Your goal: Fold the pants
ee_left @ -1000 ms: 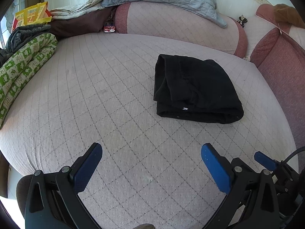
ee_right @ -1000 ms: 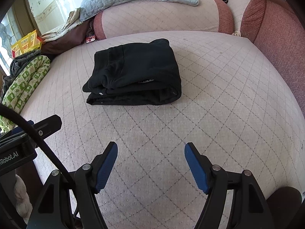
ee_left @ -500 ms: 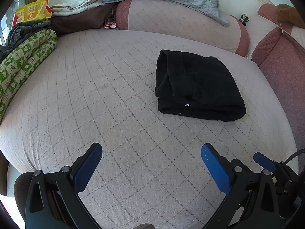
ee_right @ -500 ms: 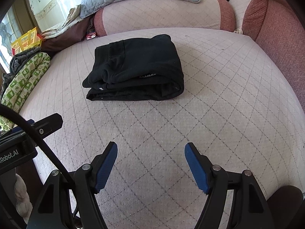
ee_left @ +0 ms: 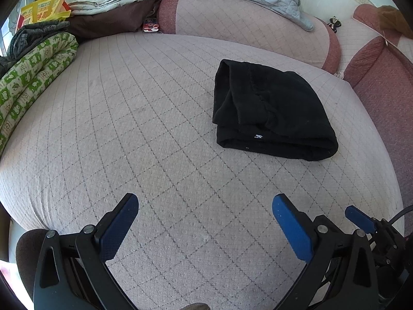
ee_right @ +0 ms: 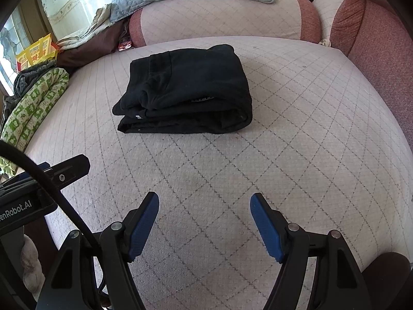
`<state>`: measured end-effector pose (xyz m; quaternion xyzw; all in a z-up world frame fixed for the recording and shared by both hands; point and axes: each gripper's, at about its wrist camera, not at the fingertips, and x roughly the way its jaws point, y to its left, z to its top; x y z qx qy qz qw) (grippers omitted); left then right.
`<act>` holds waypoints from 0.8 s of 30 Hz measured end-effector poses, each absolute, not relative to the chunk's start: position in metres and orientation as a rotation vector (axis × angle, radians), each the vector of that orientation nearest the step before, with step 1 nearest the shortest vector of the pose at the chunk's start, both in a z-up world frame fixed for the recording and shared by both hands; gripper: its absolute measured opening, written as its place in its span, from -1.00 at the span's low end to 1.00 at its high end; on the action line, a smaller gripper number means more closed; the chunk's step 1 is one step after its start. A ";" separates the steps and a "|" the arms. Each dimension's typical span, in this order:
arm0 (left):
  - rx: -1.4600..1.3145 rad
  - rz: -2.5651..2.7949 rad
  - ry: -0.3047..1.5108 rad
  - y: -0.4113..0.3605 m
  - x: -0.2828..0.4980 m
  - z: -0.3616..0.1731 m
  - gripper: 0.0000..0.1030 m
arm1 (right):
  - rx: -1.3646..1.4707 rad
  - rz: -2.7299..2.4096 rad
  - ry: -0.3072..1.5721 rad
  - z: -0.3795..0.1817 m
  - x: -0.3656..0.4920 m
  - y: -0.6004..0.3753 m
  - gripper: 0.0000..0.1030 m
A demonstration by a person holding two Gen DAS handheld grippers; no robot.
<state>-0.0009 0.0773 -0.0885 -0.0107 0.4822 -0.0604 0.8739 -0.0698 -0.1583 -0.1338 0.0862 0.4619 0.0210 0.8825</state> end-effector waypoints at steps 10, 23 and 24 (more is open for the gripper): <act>-0.025 -0.129 1.018 0.079 0.001 -0.092 1.00 | 0.182 0.043 0.970 -0.137 -0.070 -0.157 0.52; -0.011 -0.127 1.029 0.077 0.004 -0.098 1.00 | 0.181 0.017 0.948 -0.133 -0.067 -0.163 0.53; -0.008 -0.127 1.029 0.076 0.005 -0.099 1.00 | 0.182 0.015 0.948 -0.132 -0.066 -0.165 0.54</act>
